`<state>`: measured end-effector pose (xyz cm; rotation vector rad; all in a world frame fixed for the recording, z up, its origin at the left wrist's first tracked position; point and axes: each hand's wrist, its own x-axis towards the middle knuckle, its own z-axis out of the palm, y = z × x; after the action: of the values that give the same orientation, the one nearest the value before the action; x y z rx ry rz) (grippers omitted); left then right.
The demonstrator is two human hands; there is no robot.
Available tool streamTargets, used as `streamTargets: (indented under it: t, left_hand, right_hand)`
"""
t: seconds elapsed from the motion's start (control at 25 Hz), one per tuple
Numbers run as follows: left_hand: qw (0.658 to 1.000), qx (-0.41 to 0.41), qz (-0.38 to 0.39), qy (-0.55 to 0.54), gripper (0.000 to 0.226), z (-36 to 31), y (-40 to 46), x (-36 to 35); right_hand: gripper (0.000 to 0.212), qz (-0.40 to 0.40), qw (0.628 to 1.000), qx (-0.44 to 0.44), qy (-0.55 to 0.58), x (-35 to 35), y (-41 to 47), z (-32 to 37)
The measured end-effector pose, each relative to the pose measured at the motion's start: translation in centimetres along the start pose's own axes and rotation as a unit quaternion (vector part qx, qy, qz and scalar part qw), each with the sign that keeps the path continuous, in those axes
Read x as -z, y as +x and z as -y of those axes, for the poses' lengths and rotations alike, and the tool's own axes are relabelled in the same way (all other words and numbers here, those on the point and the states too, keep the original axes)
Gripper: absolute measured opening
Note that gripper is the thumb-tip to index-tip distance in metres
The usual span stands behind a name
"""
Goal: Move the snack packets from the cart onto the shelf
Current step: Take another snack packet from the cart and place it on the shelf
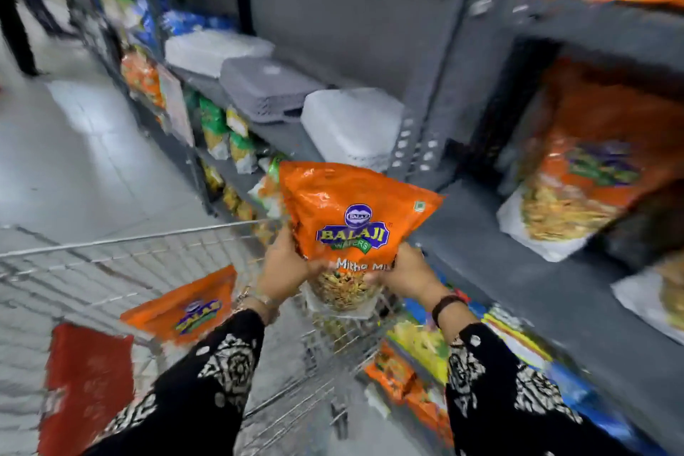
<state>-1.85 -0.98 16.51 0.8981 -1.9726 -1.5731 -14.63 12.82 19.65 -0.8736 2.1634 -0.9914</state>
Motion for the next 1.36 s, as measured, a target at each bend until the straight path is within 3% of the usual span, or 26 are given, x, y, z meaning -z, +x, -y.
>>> streamTargets:
  t: [0.28, 0.44, 0.6, 0.88, 1.0, 1.08, 1.12, 1.2, 1.36]
  left_hand:
    - [0.973, -0.157, 0.165, -0.027, 0.042, -12.8, -0.4, -15.9]
    - [0.943, -0.192, 0.267, -0.049, 0.047, -16.0, -1.5, -25.4]
    - [0.929, -0.178, 0.324, -0.033, 0.058, -14.7, -2.5, -31.4]
    - [0.915, -0.185, 0.357, 0.012, 0.07, -14.0, -1.2, -34.9]
    - [0.925, -0.181, 0.335, -0.012, 0.08, -13.2, -1.4, -33.8]
    - [0.936, -0.175, 0.305, -0.027, 0.075, -11.8, -1.5, -31.9]
    - [0.942, -0.173, 0.287, -0.026, 0.069, -10.8, -1.5, -30.4]
    - [0.951, -0.182, 0.25, -0.003, 0.061, -8.5, -1.5, -26.4]
    - [0.979, -0.142, 0.133, 0.057, 0.055, -3.0, -1.5, -16.1]
  right_hand:
    - [0.049, -0.262, 0.965, -0.02, -0.012, 16.4, -10.7, -4.4]
    - [0.047, -0.366, 0.928, -0.065, -0.01, 21.9, -15.0, -9.1]
    - [0.04, -0.398, 0.913, -0.088, 0.029, 22.9, -16.6, -13.9]
    - [0.06, -0.434, 0.886, -0.128, 0.101, 23.3, -15.9, -17.0]
    - [0.064, -0.556, 0.819, -0.098, 0.099, 20.3, -16.4, -16.8]
    - [0.058, -0.623, 0.776, -0.069, 0.071, 17.2, -16.6, -16.5]
    - [0.053, -0.626, 0.777, -0.048, 0.053, 15.6, -16.5, -16.2]
    - [0.046, -0.575, 0.818, 0.001, 0.027, 12.4, -15.6, -15.0]
    - [0.04, -0.333, 0.94, 0.068, -0.032, 6.8, -10.6, -11.7]
